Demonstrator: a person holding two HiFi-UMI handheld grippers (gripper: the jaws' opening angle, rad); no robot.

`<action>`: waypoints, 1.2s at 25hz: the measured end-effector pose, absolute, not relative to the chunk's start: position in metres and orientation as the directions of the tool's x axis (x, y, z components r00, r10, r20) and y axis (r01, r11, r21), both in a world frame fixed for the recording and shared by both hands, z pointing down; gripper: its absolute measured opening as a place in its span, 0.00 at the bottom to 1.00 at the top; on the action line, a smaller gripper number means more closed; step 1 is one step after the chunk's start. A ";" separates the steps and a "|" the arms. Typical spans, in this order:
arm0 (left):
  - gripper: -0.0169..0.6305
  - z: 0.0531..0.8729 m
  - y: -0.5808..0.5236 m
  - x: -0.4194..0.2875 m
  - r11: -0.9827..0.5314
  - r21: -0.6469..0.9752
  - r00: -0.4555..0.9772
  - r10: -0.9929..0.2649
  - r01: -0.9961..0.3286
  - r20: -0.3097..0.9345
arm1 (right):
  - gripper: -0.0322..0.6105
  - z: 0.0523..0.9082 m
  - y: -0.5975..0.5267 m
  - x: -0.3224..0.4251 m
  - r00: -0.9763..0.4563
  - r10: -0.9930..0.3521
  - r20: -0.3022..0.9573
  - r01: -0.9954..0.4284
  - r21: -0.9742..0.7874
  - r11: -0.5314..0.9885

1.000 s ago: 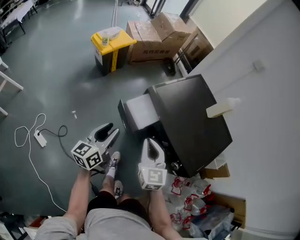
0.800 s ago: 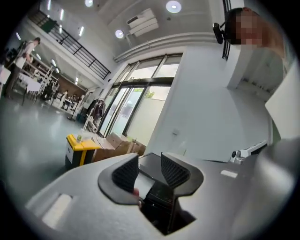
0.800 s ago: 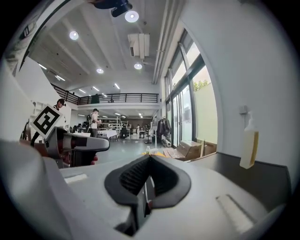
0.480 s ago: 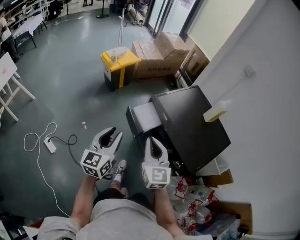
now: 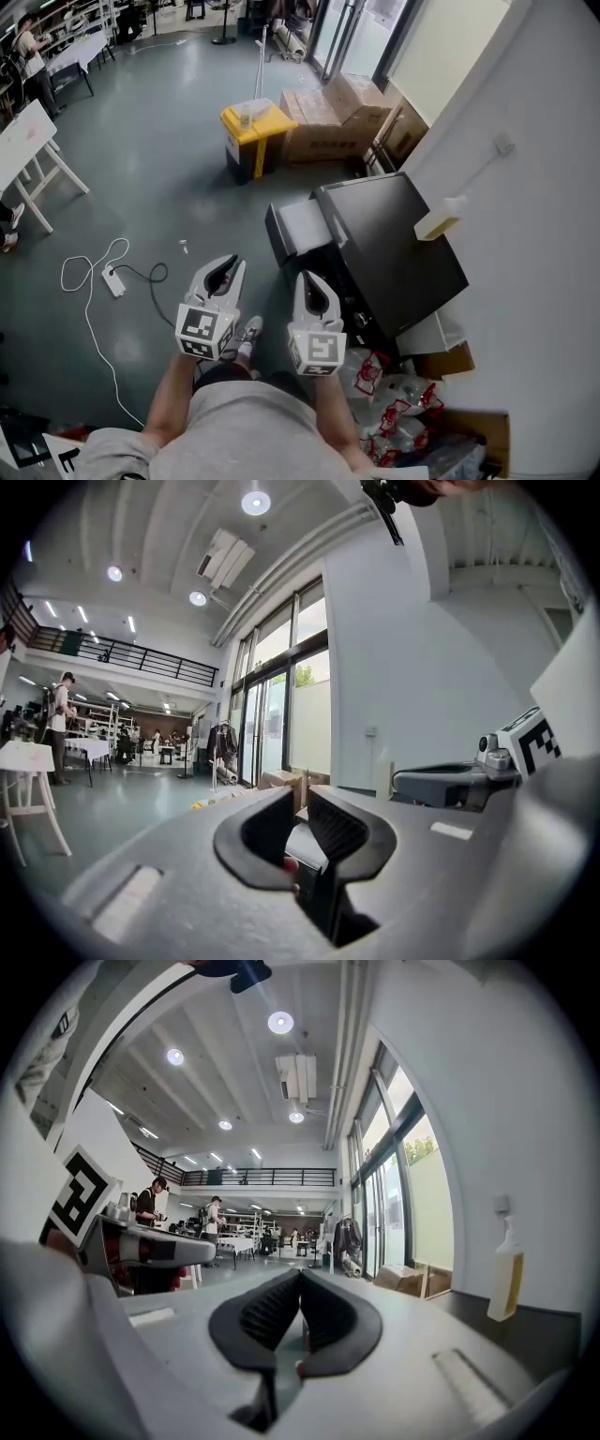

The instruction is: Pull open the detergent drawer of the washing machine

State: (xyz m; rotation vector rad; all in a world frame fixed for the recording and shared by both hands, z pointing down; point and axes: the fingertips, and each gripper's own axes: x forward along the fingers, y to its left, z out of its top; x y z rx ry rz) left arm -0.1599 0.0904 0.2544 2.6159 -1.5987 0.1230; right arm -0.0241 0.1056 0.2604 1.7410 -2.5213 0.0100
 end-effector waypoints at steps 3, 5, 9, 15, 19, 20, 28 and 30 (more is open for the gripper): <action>0.08 0.257 0.104 -0.160 -0.440 0.013 0.439 -0.892 -0.898 0.108 | 0.06 0.261 0.115 -0.023 -0.361 -0.930 0.067 -0.931 0.036 0.364; 0.07 0.257 0.111 -0.158 -0.438 0.007 0.436 -0.893 -0.899 0.110 | 0.06 0.261 0.119 -0.023 -0.367 -0.928 0.065 -0.928 0.038 0.369; 0.05 0.255 0.118 -0.155 -0.434 -0.009 0.431 -0.896 -0.901 0.106 | 0.06 0.263 0.125 -0.021 -0.374 -0.926 0.058 -0.926 0.036 0.376; 0.05 0.252 0.121 -0.154 -0.429 -0.022 0.425 -0.899 -0.903 0.111 | 0.06 0.259 0.130 -0.023 -0.391 -0.919 0.045 -0.920 0.016 0.392; 0.05 0.253 0.123 -0.152 -0.430 -0.027 0.424 -0.898 -0.902 0.118 | 0.06 0.260 0.130 -0.021 -0.386 -0.921 0.047 -0.922 0.019 0.387; 0.05 0.252 0.123 -0.151 -0.430 -0.029 0.424 -0.898 -0.902 0.119 | 0.06 0.261 0.130 -0.020 -0.382 -0.923 0.051 -0.923 0.020 0.383; 0.05 0.256 0.122 -0.148 -0.439 -0.031 0.433 -0.893 -0.898 0.120 | 0.06 0.263 0.129 -0.018 -0.385 -0.921 0.050 -0.922 0.011 0.386; 0.05 0.254 0.122 -0.147 -0.435 -0.031 0.428 -0.895 -0.900 0.125 | 0.06 0.264 0.129 -0.018 -0.384 -0.922 0.051 -0.923 0.008 0.385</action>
